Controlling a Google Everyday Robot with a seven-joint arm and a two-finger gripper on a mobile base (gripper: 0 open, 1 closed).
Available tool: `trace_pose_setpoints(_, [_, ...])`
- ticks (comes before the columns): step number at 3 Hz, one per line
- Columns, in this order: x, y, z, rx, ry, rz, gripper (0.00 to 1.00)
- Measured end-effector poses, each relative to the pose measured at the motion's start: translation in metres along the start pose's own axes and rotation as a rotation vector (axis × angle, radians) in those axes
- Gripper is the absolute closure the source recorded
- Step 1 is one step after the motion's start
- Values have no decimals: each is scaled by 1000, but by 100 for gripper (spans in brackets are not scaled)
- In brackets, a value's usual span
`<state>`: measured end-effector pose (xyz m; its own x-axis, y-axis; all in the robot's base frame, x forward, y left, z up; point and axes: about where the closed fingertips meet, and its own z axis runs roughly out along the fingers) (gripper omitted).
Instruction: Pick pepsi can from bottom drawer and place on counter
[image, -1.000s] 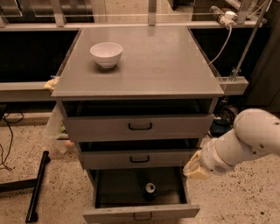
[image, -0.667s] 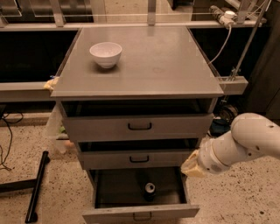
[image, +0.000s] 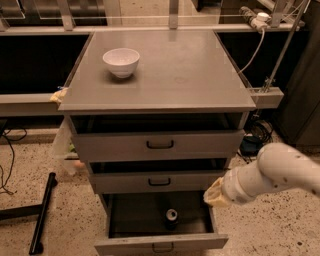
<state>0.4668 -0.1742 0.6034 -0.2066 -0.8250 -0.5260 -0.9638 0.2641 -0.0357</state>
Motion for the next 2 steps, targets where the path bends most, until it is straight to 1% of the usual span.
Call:
trace_pose_setpoints(1, [21,-31,60,46,-54,-93,100])
trace_pose_setpoints(2, [37,-68,120,74,-131,-155,100])
